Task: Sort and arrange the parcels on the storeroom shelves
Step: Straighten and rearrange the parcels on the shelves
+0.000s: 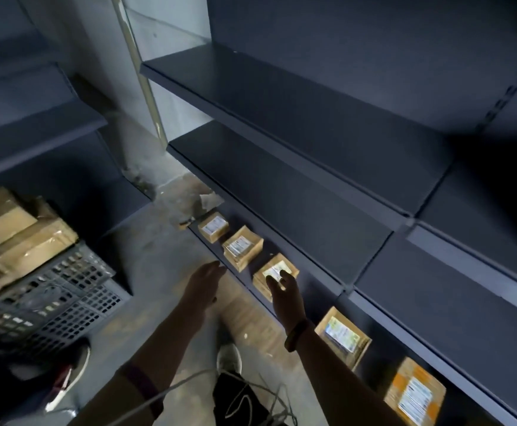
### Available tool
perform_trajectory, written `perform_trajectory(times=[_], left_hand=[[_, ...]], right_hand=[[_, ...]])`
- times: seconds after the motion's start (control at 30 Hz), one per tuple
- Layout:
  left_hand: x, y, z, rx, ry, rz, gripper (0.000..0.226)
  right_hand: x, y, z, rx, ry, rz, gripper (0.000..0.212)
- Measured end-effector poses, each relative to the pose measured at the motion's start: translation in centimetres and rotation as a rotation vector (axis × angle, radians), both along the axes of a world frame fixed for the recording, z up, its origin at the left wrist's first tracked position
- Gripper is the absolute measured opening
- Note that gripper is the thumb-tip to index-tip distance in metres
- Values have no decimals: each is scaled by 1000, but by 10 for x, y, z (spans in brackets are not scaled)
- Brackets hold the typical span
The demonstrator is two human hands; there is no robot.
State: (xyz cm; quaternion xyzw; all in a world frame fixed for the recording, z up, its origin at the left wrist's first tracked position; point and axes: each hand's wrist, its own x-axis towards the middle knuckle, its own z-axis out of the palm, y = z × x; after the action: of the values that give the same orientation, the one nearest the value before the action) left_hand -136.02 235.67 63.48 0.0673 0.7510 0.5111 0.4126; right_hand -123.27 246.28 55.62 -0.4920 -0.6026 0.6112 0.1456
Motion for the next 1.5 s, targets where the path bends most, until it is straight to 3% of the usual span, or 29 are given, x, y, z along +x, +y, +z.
perform_trajectory(times=[0.13,0.33,0.4,0.57,0.83,1.1,1.23,1.37,1.47,1.5], left_hand=[[-79,39,-13,-81,16,-56,18],[-159,78,-15,-114,13,-86,31],[-225,98,-30,-131,12,-119,26],[-280,110,-61,-147,10,-152,9],[-432,126,-202,-210,45,-360,24],[-515,174,-384,-281,113,-511,17],[-539,204,-480,-205,153,-490,26],[-561,237,-564,-104,229,-434,8],[-576,258,-619,-64,263,-399,12],[-581,262,-632,-77,271,-391,25]], right_hand=[[-75,28,-14,-35,14,-29,47],[-145,50,-16,-53,-9,12,48],[-206,64,-31,-53,-28,2,47],[-258,65,-58,-70,-118,19,49],[-382,61,-157,-122,-208,-91,52],[-475,99,-328,-109,-255,-80,52],[-503,133,-431,-87,-250,-69,57],[-527,170,-518,-62,-187,-107,48],[-543,193,-571,-71,-137,-140,37],[-548,199,-579,-90,-122,-144,36]])
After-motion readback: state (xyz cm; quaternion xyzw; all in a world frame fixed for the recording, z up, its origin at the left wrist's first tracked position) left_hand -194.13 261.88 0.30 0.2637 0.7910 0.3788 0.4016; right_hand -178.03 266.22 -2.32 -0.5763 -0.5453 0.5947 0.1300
